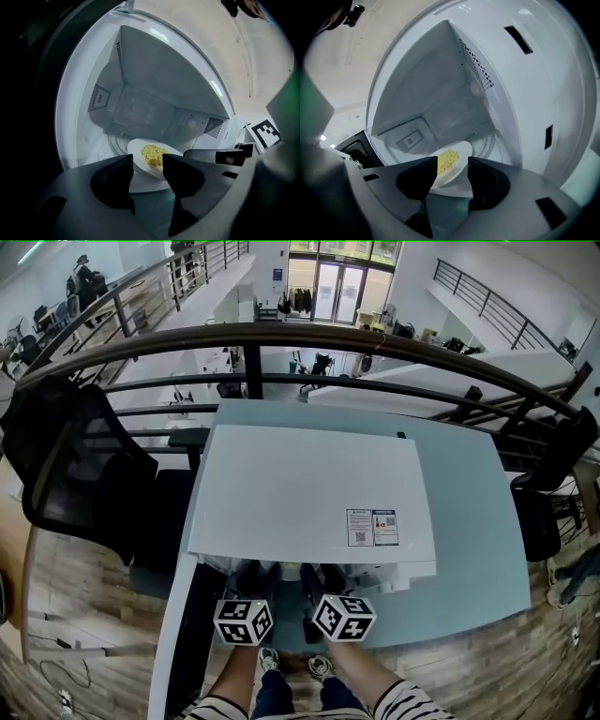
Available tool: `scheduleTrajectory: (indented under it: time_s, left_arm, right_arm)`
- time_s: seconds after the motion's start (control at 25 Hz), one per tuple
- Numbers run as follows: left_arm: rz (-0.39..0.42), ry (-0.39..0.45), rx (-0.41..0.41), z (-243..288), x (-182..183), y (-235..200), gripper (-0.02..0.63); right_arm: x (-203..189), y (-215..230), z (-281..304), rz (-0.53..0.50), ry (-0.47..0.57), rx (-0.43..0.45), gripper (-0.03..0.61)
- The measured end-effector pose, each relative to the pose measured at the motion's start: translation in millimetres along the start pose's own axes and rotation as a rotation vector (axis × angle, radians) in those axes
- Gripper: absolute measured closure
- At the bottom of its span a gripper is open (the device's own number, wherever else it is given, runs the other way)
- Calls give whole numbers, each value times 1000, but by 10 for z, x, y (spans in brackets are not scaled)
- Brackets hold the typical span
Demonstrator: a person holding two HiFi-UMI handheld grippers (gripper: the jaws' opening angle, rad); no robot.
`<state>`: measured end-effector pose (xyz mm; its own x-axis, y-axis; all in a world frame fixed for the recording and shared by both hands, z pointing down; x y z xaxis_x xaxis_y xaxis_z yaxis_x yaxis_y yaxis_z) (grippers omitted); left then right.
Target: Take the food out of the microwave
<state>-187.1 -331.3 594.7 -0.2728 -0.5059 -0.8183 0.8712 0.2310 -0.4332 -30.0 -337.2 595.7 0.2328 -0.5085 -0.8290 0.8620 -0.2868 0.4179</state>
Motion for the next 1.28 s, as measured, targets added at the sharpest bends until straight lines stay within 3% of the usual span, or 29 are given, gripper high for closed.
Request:
scheduleTrajectory:
  time_s: [0.56, 0.92, 1.2, 1.28]
  left_arm:
    - [-40, 1, 6, -203, -151, 85, 439]
    - [-259, -11, -11, -185, -228, -15, 437]
    - [-318, -47, -69, -107, -289, -32, 440]
    - [-343, -58, -89, -83, -313, -30, 468]
  right_arm:
    - [-143, 22, -211, 35, -20, 3, 377]
    - [-286, 93, -228, 181, -38, -1, 379]
    - [-350, 84, -176, 295, -17, 16, 428]
    - [-362, 77, -155, 322, -13, 20, 452]
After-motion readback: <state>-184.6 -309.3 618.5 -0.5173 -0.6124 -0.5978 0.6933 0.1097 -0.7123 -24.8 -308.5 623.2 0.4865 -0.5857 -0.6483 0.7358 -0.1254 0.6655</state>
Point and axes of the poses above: the fingertips, and each gripper's own axes: z forward along the fingers, y to its right, x out of its top, the point moved 6 cm from there along -z, backward along the fingers, and after that the axes turned 6 degrees about -z, right-handed, at the moved point
